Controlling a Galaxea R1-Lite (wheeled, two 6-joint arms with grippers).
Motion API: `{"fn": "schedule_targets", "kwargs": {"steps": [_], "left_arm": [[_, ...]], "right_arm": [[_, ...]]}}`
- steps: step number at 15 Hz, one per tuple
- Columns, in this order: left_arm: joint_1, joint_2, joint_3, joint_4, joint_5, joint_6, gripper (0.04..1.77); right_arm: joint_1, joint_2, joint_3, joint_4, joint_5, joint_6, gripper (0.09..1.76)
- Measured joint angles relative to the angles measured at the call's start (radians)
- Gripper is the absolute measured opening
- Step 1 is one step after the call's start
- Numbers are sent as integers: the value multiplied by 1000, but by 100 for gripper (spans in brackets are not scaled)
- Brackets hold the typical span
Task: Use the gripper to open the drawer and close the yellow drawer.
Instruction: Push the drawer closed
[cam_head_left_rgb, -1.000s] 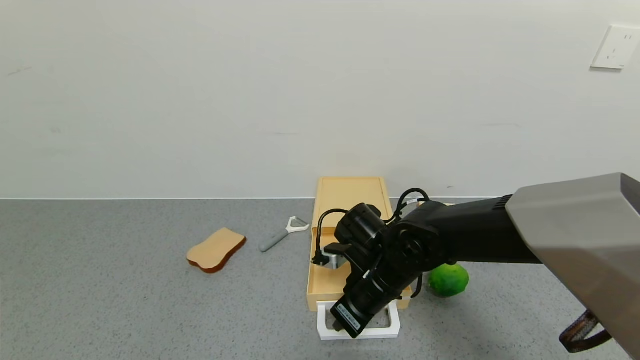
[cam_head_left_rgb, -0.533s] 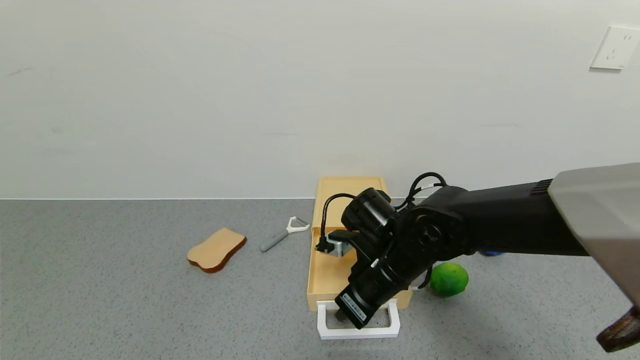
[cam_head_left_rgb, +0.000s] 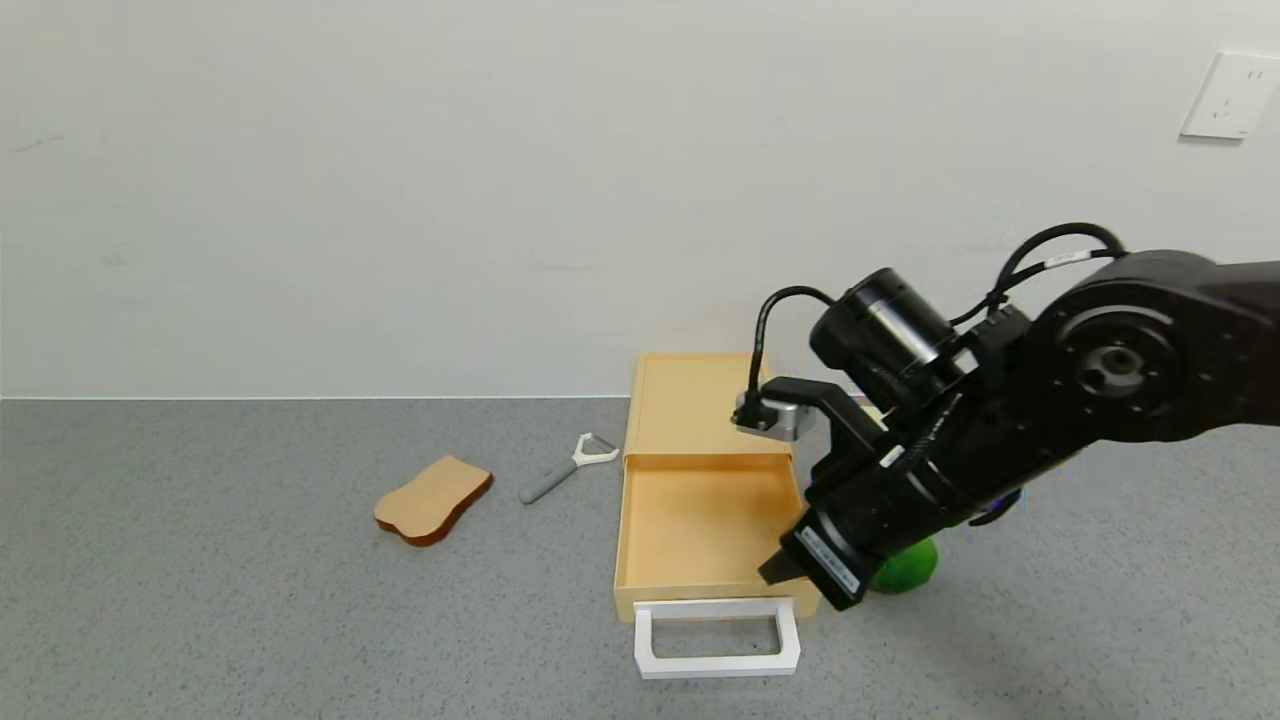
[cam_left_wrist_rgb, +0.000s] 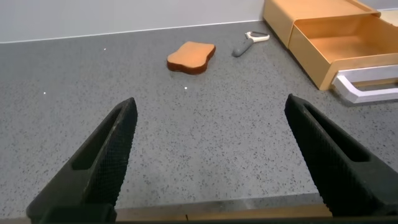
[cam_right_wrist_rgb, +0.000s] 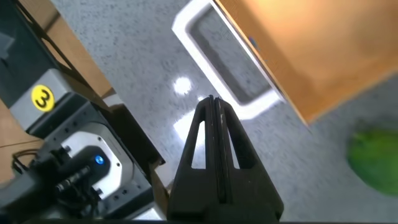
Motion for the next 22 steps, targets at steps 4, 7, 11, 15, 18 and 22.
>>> {"fn": "schedule_targets", "kwargs": {"steps": [4, 7, 11, 15, 18, 22], "left_arm": [[0, 0, 0, 0, 0, 0, 172], [0, 0, 0, 0, 0, 0, 172], [0, 0, 0, 0, 0, 0, 172], [0, 0, 0, 0, 0, 0, 172], [0, 0, 0, 0, 0, 0, 172], [0, 0, 0, 0, 0, 0, 172]], "right_arm": [[-106, -171, 160, -33, -3, -61, 12], [-164, -280, 302, -151, 0, -61, 12], [-195, -396, 439, -239, 1, -32, 12], [-201, -441, 467, -243, 1, -29, 12], [-202, -446, 471, -242, 15, -28, 12], [-180, -436, 476, -245, 15, -5, 12]]}}
